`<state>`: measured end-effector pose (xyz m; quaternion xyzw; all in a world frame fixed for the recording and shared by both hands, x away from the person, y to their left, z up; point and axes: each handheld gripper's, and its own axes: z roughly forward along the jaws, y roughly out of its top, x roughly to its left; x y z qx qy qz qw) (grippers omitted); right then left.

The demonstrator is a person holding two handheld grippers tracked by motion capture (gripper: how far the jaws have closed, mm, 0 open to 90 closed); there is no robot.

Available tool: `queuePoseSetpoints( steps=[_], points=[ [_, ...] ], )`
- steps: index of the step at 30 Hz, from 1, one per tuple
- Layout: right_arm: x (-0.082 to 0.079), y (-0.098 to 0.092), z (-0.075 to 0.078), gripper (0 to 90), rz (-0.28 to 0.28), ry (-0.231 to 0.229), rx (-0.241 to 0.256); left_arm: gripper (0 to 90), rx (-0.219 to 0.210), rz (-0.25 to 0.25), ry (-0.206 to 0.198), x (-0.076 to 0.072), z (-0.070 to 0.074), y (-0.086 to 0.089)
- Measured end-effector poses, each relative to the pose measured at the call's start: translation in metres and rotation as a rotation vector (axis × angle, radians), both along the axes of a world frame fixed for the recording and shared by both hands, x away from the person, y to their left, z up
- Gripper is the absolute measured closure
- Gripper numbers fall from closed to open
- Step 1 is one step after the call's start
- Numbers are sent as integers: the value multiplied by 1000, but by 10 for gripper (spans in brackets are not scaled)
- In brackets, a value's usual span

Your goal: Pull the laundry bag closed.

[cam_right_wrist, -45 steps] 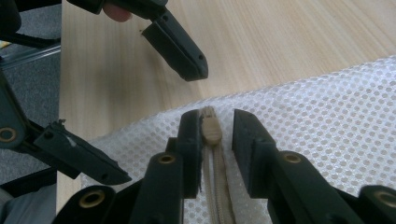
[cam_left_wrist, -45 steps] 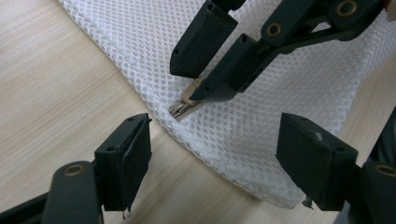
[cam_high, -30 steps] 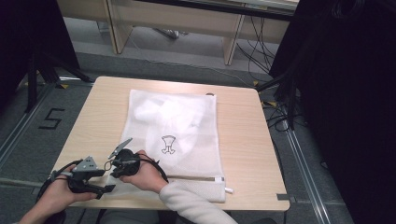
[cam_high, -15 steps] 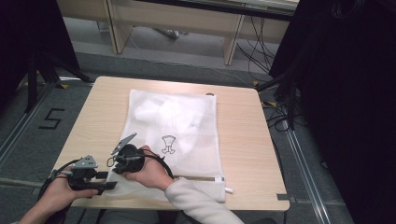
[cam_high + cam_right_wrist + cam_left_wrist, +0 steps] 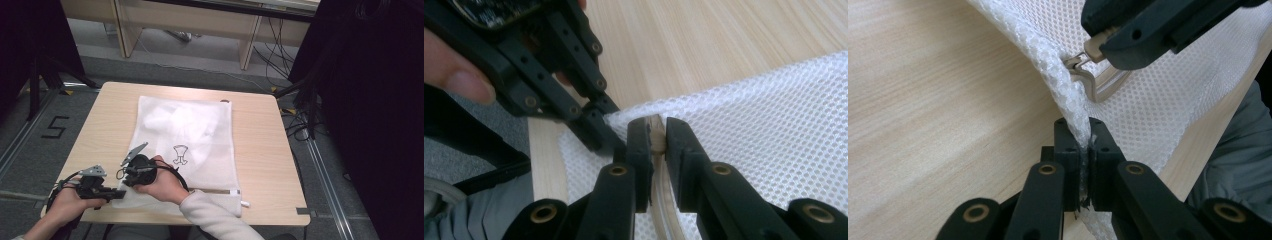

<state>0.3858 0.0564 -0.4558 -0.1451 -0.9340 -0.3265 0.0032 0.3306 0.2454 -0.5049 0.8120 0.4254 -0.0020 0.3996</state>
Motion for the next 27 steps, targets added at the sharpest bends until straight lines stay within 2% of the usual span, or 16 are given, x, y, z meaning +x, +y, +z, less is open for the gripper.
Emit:
queuePoseSetpoints(
  steps=[2, 5, 7, 11, 16, 21, 27],
  points=[
    [-1, -1, 0, 817, 4, 12, 2, 853, -6, 9, -6, -1, 2, -1],
    [-1, -5, -2, 817, 5, 6, -14, 857, -5, 16, -5, -2, 3, -2],
    [-1, -7, -3, 817, 8, 8, -19, 858, -29, 18, 2, -2, 3, -2],
    [-3, -9, -7, 820, 6, 35, -39, 859, -37, 13, 9, -2, 4, -2],
    [-4, -8, -10, 823, -4, 19, -74, 860, -44, 18, 11, -2, 5, -1],
    [-3, -10, -15, 823, 10, 18, -83, 859, -49, 22, 11, -2, 5, -1],
    [-5, -13, -16, 823, -3, 31, -95, 859, -57, 27, 13, -2, 5, 0]
  ],
)
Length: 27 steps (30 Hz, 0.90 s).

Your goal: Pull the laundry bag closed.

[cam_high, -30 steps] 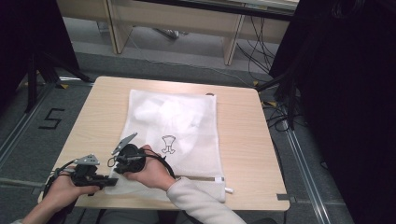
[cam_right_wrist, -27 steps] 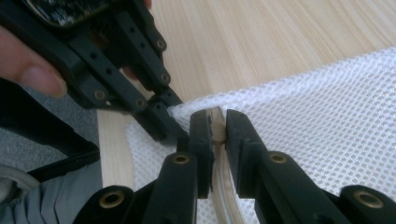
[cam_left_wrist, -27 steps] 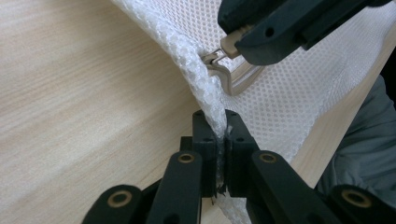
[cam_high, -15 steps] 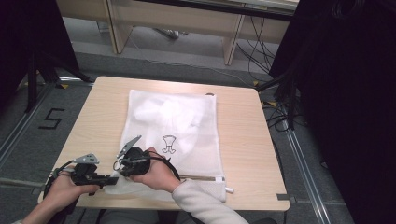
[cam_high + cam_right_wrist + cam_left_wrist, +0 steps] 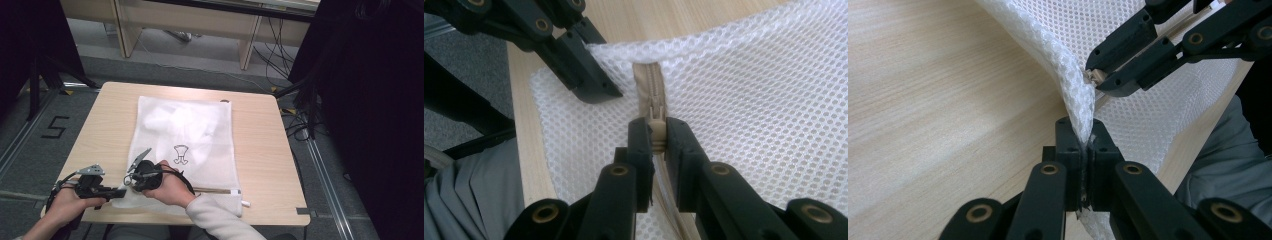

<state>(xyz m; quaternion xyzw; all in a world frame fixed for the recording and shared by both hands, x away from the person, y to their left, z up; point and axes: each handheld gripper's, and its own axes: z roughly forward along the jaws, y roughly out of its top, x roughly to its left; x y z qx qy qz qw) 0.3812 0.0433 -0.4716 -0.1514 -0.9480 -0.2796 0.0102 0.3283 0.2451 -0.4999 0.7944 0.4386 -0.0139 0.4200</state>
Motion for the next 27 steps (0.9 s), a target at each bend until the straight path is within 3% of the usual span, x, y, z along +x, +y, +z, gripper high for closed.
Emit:
queuePoseSetpoints(
  steps=[11, 15, 27],
  points=[
    [-1, -4, -3, 824, -6, 8, -11, 859, -2, 14, -6, -1, 1, 1],
    [-1, -6, -4, 824, -5, 7, -23, 858, -20, 15, -9, 0, 2, 1],
    [-5, -17, -2, 823, -9, -9, 21, 857, -31, 25, -19, -1, 3, 0]
  ],
)
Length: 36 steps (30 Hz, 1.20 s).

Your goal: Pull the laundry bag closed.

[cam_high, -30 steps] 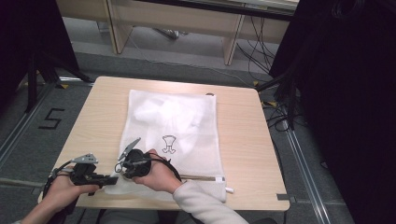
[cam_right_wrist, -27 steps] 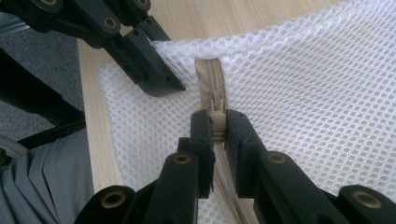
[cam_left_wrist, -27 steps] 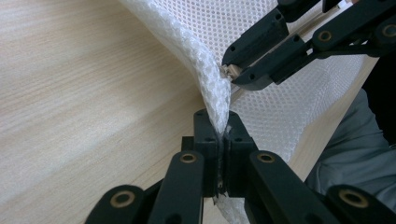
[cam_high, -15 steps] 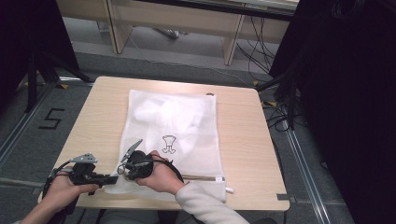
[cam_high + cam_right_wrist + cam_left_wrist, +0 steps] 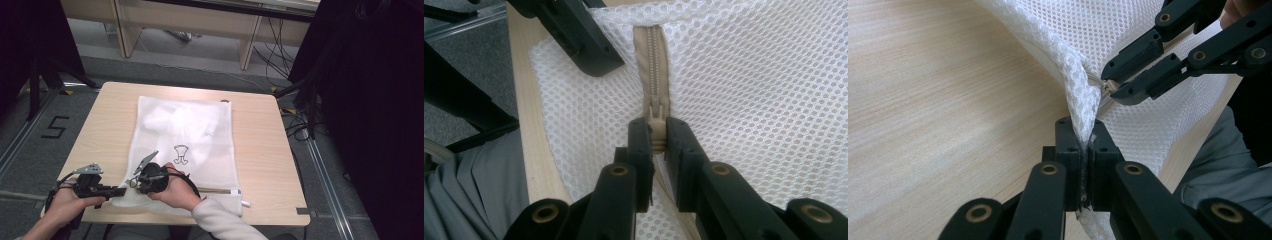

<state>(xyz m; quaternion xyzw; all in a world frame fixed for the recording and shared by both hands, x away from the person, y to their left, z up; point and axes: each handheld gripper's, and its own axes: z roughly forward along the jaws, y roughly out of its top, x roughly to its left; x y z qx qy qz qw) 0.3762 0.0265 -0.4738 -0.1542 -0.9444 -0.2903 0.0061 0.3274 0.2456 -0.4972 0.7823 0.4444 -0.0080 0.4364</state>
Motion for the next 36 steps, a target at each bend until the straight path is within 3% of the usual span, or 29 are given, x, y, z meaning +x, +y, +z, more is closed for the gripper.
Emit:
queuePoseSetpoints(
  steps=[9, 11, 20, 23, 36],
  points=[
    [-2, -8, 1, 822, -3, 15, 6, 857, -24, 3, -8, -1, -2, -1],
    [-2, -10, 1, 822, 4, 12, 3, 856, -15, -13, 3, 0, -1, 0],
    [-2, -16, -1, 822, -23, 28, -14, 857, -20, 14, -16, 0, -1, 0],
    [-2, -16, -2, 822, -13, 22, -11, 857, -1, -1, -3, 0, -1, 1],
    [-2, -18, -1, 822, -12, 30, -9, 857, -10, 1, -1, 0, -1, 0]
  ],
)
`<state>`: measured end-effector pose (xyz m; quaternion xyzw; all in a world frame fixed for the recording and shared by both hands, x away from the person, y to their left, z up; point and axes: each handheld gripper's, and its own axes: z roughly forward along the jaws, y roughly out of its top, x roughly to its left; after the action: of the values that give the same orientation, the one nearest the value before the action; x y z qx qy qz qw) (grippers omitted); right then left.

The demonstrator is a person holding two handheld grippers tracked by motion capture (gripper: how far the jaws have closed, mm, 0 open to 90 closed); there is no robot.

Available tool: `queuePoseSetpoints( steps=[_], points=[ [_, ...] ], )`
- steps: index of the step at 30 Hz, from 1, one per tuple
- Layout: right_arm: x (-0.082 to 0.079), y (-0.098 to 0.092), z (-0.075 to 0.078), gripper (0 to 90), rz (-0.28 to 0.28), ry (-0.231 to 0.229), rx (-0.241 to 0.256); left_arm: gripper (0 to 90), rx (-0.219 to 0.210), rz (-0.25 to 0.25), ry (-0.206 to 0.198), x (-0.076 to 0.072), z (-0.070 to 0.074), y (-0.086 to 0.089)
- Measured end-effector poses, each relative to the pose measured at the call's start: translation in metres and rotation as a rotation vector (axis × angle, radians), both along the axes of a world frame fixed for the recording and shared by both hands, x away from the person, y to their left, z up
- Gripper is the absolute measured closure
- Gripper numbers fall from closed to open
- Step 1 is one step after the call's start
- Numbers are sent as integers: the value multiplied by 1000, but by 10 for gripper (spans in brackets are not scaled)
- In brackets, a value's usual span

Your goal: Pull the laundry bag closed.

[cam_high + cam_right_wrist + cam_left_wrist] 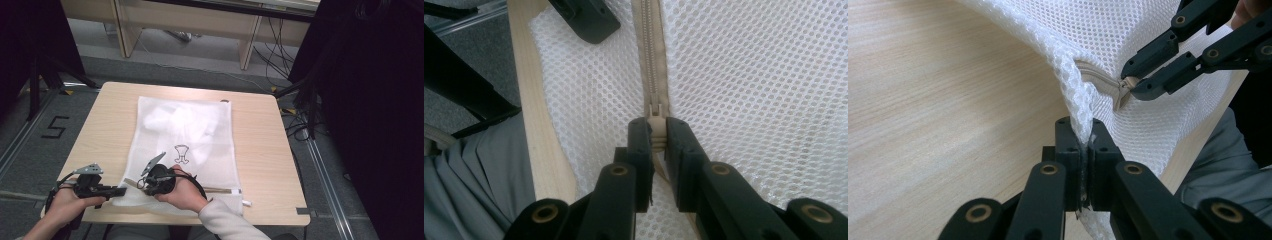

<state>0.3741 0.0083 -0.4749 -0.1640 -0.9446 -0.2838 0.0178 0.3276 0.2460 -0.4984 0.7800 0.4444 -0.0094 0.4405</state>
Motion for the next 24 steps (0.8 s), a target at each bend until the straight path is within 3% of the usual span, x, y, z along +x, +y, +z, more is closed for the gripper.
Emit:
queuePoseSetpoints(
  steps=[2, 10, 24],
  points=[
    [1, 0, 0, 822, 8, -15, 1, 856, 2, 3, -1, 0, 0, 0],
    [-1, -1, 0, 823, -18, -7, -8, 856, 5, 4, 2, 0, 0, 0],
    [-1, -6, 2, 822, -11, -2, -13, 856, 7, 11, 4, 0, 0, 0]
  ],
)
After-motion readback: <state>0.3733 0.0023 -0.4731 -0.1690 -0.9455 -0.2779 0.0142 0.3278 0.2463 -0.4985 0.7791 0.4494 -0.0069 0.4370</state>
